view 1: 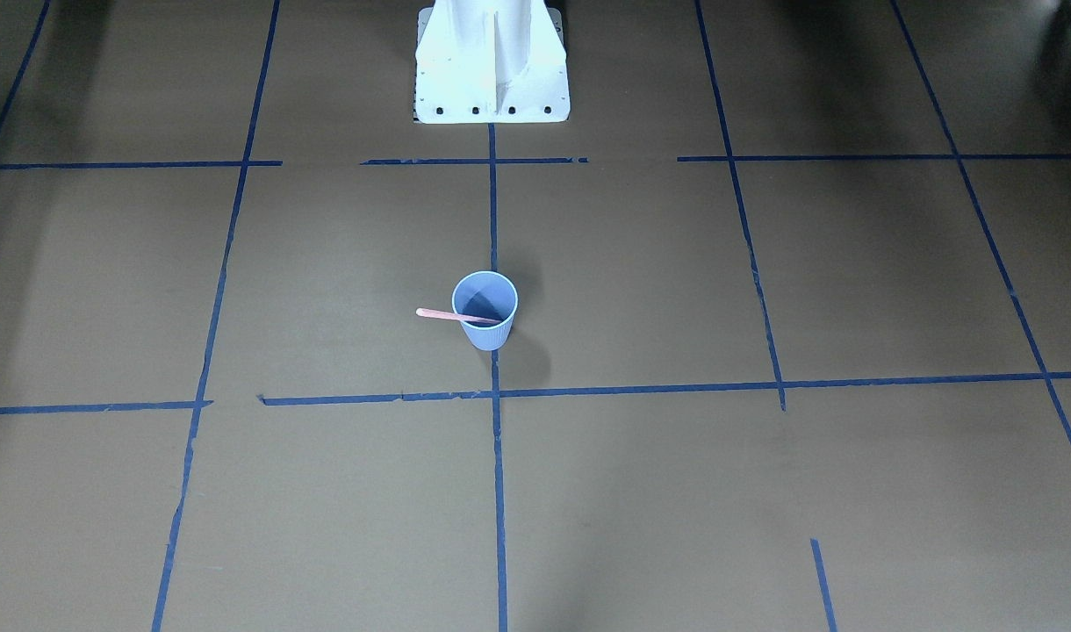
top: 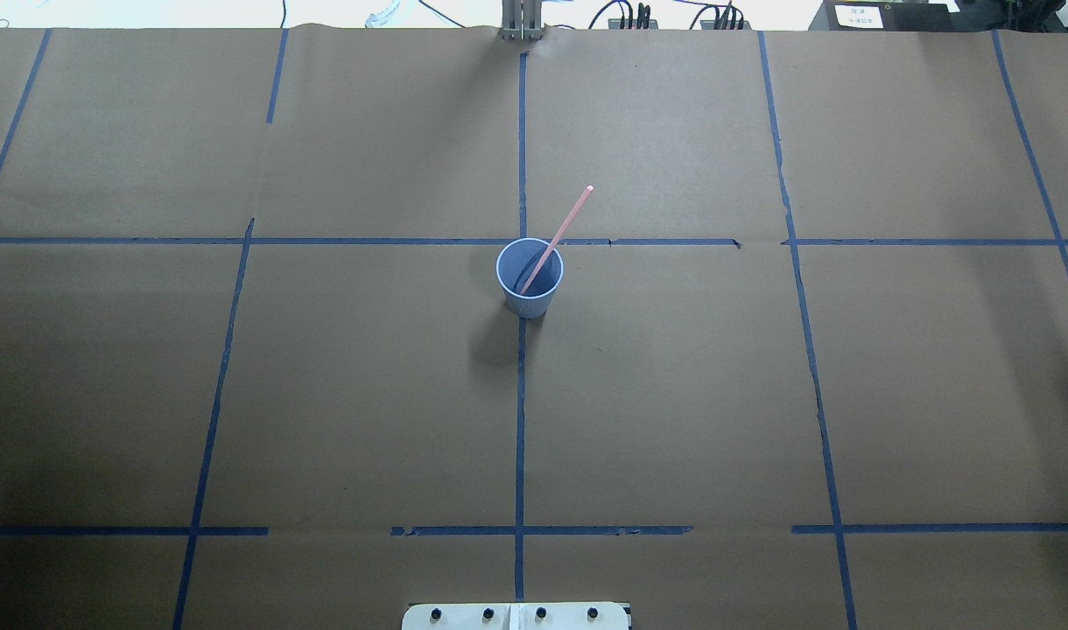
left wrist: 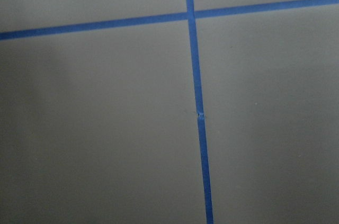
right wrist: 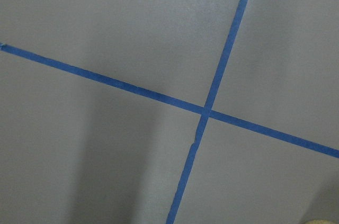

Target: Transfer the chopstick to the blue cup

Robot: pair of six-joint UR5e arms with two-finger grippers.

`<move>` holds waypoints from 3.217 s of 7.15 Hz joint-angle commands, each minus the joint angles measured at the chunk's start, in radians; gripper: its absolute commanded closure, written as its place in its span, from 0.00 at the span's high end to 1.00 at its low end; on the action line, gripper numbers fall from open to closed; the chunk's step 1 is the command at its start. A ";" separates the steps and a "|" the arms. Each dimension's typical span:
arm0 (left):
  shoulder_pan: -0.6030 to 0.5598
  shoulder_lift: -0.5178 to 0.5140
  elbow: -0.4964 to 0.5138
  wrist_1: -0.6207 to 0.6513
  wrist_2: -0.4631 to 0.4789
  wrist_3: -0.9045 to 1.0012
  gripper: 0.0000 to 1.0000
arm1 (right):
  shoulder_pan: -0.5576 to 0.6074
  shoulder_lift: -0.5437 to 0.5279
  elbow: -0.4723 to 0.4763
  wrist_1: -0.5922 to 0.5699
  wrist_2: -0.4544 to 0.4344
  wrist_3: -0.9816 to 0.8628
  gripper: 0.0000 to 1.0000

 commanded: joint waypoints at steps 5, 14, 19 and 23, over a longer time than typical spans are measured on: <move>0.001 -0.002 0.005 -0.073 -0.005 0.005 1.00 | 0.003 -0.069 0.128 -0.178 -0.041 -0.001 1.00; 0.003 -0.011 -0.003 -0.074 -0.004 0.002 1.00 | 0.003 -0.104 0.158 -0.129 -0.044 0.075 1.00; 0.004 -0.022 -0.009 -0.086 0.001 0.008 1.00 | 0.003 -0.102 0.163 -0.130 -0.041 0.079 1.00; 0.003 -0.022 -0.040 -0.086 0.002 0.008 1.00 | 0.003 -0.102 0.172 -0.130 -0.032 0.081 1.00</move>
